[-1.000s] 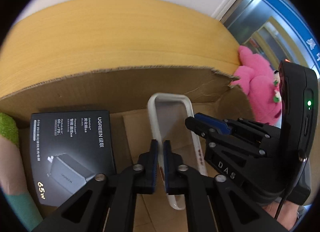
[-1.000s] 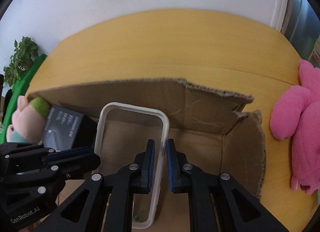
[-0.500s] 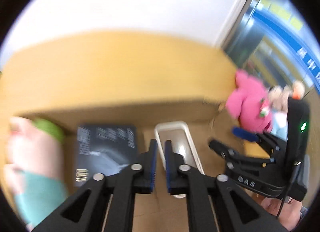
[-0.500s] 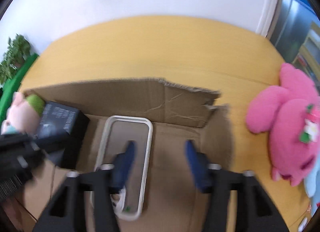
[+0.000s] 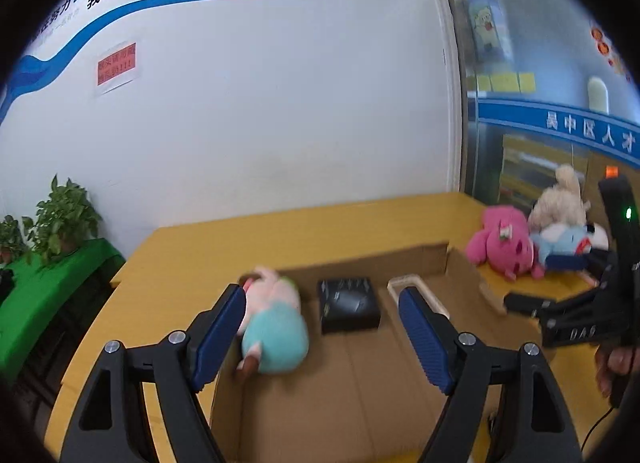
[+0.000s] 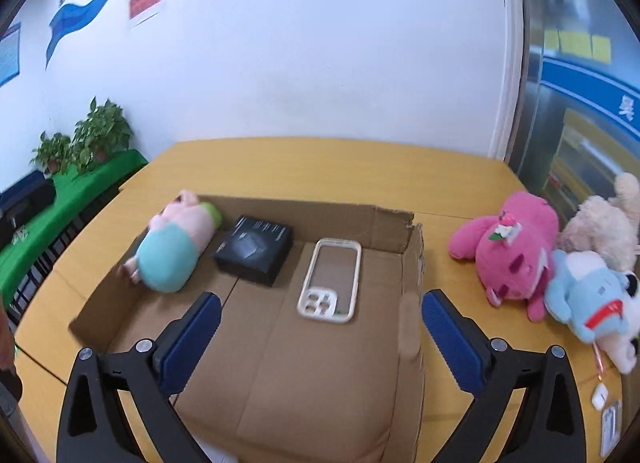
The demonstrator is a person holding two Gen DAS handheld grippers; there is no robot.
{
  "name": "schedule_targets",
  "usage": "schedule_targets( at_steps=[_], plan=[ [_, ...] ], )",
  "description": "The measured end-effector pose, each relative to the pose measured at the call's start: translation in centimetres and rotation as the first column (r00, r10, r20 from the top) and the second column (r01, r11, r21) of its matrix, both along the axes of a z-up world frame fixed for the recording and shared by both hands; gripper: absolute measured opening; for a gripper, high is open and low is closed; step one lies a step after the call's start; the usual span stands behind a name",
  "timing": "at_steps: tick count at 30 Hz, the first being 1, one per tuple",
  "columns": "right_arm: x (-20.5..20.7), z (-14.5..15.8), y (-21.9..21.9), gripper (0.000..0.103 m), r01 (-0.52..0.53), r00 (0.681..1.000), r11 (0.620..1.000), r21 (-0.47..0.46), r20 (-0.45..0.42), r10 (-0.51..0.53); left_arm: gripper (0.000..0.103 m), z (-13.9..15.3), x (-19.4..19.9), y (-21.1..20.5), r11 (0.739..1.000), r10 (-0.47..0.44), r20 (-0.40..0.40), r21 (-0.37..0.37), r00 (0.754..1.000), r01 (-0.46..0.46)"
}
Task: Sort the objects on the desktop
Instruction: 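Lower the phone case into the box and open the left gripper, then withdraw the left gripper and move it toward the white power bank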
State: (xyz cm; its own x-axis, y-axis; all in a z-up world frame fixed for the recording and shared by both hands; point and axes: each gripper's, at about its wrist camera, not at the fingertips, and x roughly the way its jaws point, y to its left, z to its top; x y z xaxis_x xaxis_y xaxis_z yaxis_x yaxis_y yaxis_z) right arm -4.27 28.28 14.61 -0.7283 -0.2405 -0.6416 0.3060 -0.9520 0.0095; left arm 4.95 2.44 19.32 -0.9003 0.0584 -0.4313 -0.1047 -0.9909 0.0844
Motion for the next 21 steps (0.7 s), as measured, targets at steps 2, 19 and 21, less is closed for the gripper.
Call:
schedule_targets(
  at_steps=[2, 19, 21],
  plan=[
    [2.2, -0.8, -0.1, 0.102, 0.007, 1.000, 1.000, 0.013, -0.001, -0.007, 0.079, -1.1, 1.3, 0.2, 1.000, 0.012, 0.022, -0.009, 1.000, -0.012],
    [10.5, -2.1, -1.4, 0.103, 0.024, 0.999, 1.000, 0.015, 0.039, -0.025, 0.079, -3.6, 5.9, 1.4, 0.993, -0.024, 0.118, 0.115, 0.993, 0.010],
    [10.6, -2.0, -1.5, 0.103, 0.041, 0.999, 0.998, 0.038, 0.024, -0.041, 0.079, -3.6, 5.9, 1.3, 0.990, -0.045, 0.125, 0.136, 0.991, 0.028]
  ],
)
